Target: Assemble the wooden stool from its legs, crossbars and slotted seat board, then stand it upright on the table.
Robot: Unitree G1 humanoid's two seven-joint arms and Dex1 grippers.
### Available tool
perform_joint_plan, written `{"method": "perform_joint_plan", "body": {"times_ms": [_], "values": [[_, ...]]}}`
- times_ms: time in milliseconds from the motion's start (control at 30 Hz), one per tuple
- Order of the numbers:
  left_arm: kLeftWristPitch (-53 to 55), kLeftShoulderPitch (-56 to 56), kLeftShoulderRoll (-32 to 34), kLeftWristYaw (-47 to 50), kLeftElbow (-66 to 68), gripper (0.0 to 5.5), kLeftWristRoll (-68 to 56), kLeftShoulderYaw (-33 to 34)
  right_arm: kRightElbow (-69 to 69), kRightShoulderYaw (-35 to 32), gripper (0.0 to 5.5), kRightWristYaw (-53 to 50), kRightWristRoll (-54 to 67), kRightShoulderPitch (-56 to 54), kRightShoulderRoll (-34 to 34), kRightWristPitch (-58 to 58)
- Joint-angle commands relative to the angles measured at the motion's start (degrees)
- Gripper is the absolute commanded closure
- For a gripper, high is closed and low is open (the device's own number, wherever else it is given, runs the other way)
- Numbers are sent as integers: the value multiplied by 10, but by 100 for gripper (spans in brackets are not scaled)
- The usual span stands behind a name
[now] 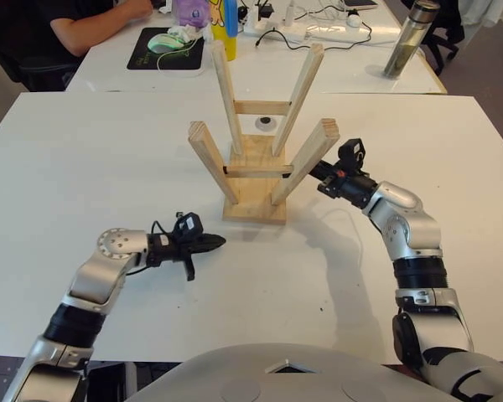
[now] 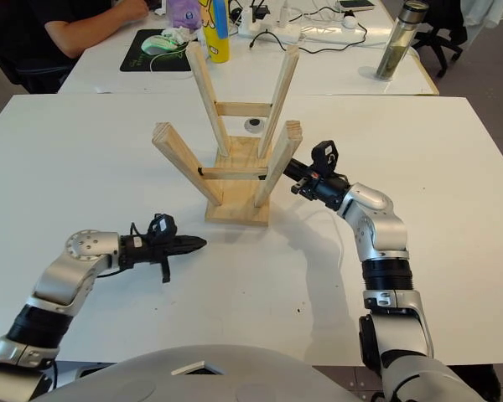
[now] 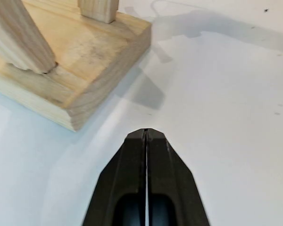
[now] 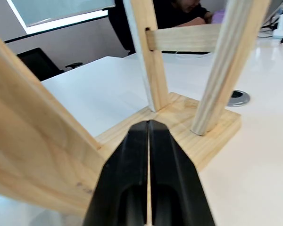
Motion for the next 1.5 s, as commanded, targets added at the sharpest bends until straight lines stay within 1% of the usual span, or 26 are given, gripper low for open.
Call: {"method": "perform_joint_plan", "body": {"times_ms": [33, 133, 200, 300, 367, 433, 467, 533, 600, 633, 667, 700, 733, 767, 800, 867, 933, 1067, 1167, 1267, 1400, 1500], "values": [[-27, -42, -35, 68, 54, 550, 56, -17, -23, 37, 549, 41, 5, -12, 4, 9], [-45, -64, -40, 122, 97, 550, 103, -16, -53, 62, 549, 60, 3, -5, -3, 23], [-55, -72, -41, 140, 117, 550, 119, -14, -71, 76, 549, 64, 0, -2, -6, 29], [-57, -81, -50, 154, 127, 550, 121, -8, -92, 93, 549, 36, -22, -3, 1, 23], [-58, -81, -53, 155, 127, 550, 120, -9, -103, 89, 549, 9, -26, -3, 8, 23], [-58, -82, -54, 154, 125, 550, 122, -12, -134, 66, 549, -19, -17, 1, 16, 22], [-58, -83, -56, 155, 126, 550, 123, -13, -172, 42, 549, -38, 11, 1, 22, 39], [-56, -79, -57, 156, 124, 550, 124, -13, -257, -14, 549, -78, 118, -15, 39, 110], [-54, -73, -58, 159, 122, 550, 124, -11, -318, -82, 549, -134, 281, -50, 40, 187], [-54, -71, -59, 161, 122, 550, 125, -11, -335, -119, 549, -155, 358, -65, 19, 213], [-53, -67, -58, 163, 120, 550, 125, -9, -344, -145, 549, -167, 410, -74, -2, 233], [-51, -63, -59, 165, 117, 550, 123, -7, -349, -159, 549, -151, 445, -65, -43, 265], [-51, -62, -60, 167, 117, 550, 122, -7, -360, -152, 549, -105, 423, -23, -100, 294], [-51, -62, -62, 167, 117, 550, 122, -6, -360, -139, 549, -70, 386, 19, -143, 306], [-51, -63, -63, 167, 118, 550, 122, -7, -347, -131, 549, -49, 357, 57, -172, 313], [-48, -57, -64, 172, 113, 550, 121, -5, -299, -86, 549, -41, 275, 77, -193, 272], [-46, -53, -65, 174, 109, 550, 121, -4, -260, -40, 549, -57, 207, 65, -171, 220], [-45, -60, -66, 167, 113, 550, 122, -9, -235, 48, 549, -117, 102, 39, -70, 136], [-45, -64, -67, 163, 116, 550, 123, -12, -215, 104, 549, -136, 49, 40, -17, 95], [-48, -76, -67, 154, 124, 550, 126, -17, -221, 137, 549, -128, 26, 51, -1, 84], [-51, -79, -64, 151, 129, 550, 126, -16, -250, 147, 549, -107, 31, 64, -11, 99], [-51, -79, -65, 152, 130, 550, 127, -16, -273, 152, 549, -109, 27, 69, -14, 109]]}}
